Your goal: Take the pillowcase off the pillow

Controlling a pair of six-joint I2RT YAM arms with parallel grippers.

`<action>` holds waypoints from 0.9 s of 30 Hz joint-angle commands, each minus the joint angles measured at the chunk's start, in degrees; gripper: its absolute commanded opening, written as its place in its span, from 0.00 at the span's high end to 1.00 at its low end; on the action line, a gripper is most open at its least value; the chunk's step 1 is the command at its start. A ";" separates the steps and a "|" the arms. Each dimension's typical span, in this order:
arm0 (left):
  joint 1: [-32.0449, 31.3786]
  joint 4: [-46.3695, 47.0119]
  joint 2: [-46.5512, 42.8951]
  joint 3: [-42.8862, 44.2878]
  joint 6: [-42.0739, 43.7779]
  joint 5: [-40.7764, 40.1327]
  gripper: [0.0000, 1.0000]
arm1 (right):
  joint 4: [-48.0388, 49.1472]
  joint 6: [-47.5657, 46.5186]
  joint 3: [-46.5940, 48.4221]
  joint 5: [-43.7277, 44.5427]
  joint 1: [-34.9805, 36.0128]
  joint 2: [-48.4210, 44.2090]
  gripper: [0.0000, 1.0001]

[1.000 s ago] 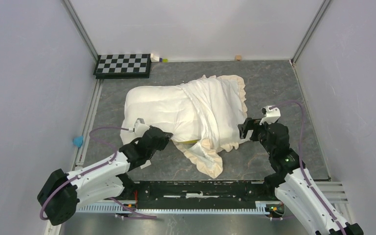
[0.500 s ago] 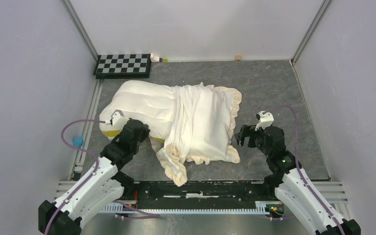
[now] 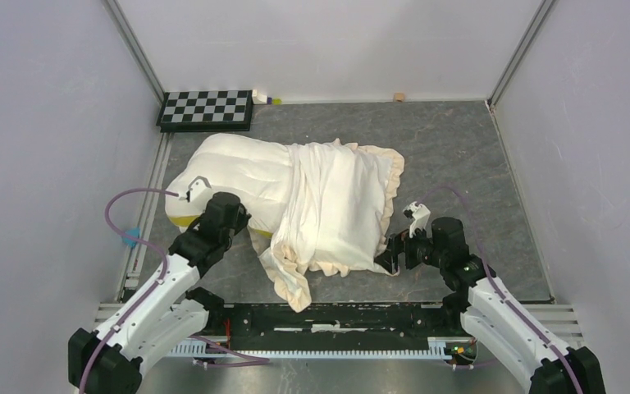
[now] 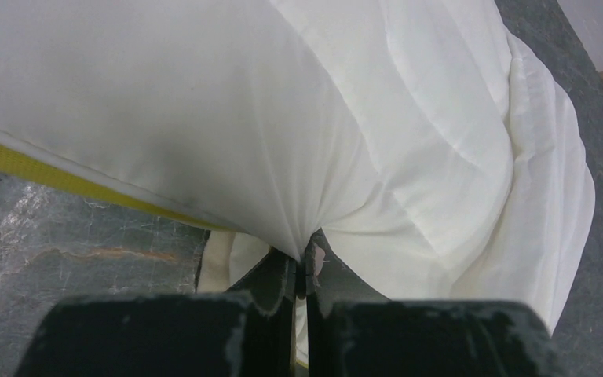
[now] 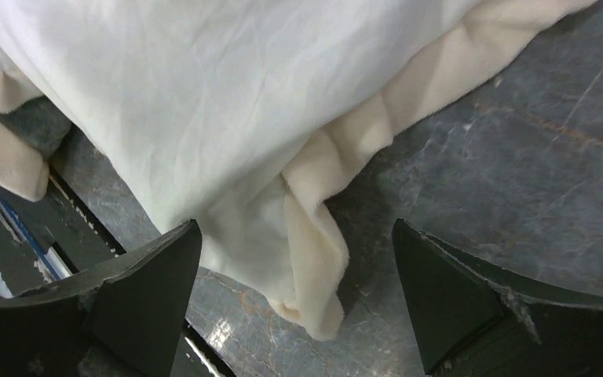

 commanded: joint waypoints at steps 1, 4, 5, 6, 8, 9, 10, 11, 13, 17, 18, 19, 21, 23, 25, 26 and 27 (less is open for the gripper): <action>0.73 4.56 0.71 2.24 0.63 -1.59 0.98 | 2.18 1.80 -2.44 -1.45 1.60 0.55 0.02; 0.88 4.56 0.74 2.36 -0.01 -1.50 0.98 | 6.52 4.91 -5.57 -3.98 2.07 0.15 0.13; 0.98 4.63 0.45 2.13 -0.53 -1.50 0.98 | 8.32 6.00 -6.58 -5.25 2.25 0.08 0.18; 0.98 4.80 0.08 1.79 -1.07 -1.50 0.98 | 9.51 7.18 -7.52 -6.24 2.27 0.10 0.28; 1.19 5.25 -1.03 0.82 -2.11 -1.55 0.98 | 12.04 8.57 -8.03 -5.63 2.27 -0.34 0.54; 1.31 5.34 -1.63 0.33 -2.58 -1.74 0.98 | 12.00 9.07 -7.80 -3.77 2.27 -0.81 0.71; 1.41 5.35 -2.28 -0.05 -2.77 -1.96 0.98 | 11.50 9.71 -7.46 -1.68 2.25 -1.35 0.91; 1.58 5.02 -2.67 -0.21 -2.95 -2.38 0.98 | 10.40 10.17 -6.60 1.47 2.23 -2.12 1.00; 1.97 3.02 -3.58 -0.13 -3.60 -4.00 0.98 | 6.82 10.49 -4.21 8.29 2.20 -3.66 1.00; 2.29 -7.01 -8.76 -0.42 -12.78 -13.76 0.98 | -0.99 10.49 2.88 29.25 2.27 -7.65 1.00; 2.33 -7.52 -10.96 -1.17 -13.52 -14.86 0.98 | -3.25 11.40 4.37 35.14 2.21 -8.56 1.00; 2.29 -8.07 -12.65 -1.81 -14.58 -16.07 0.98 | -6.70 13.67 6.27 43.39 2.23 -9.55 1.00; 2.34 -9.99 -15.94 -2.58 -16.02 -18.88 0.98 | -13.95 20.54 9.46 58.50 2.19 -11.49 1.00; 2.39 -13.83 -18.55 -2.23 -18.13 -22.66 0.98 | -16.49 22.33 10.75 67.30 2.21 -14.04 1.00; 2.39 -18.16 -20.66 -1.35 -20.46 -26.20 0.98 | -17.86 23.75 11.18 73.08 2.20 -17.25 1.00; 2.39 -20.11 -21.55 -0.98 -21.78 -27.96 0.98 | -18.56 24.44 11.22 75.38 2.20 -18.39 1.00; 2.39 -21.79 -22.47 -0.82 -23.17 -29.11 0.98 | -18.88 24.90 11.26 76.95 2.19 -19.74 1.00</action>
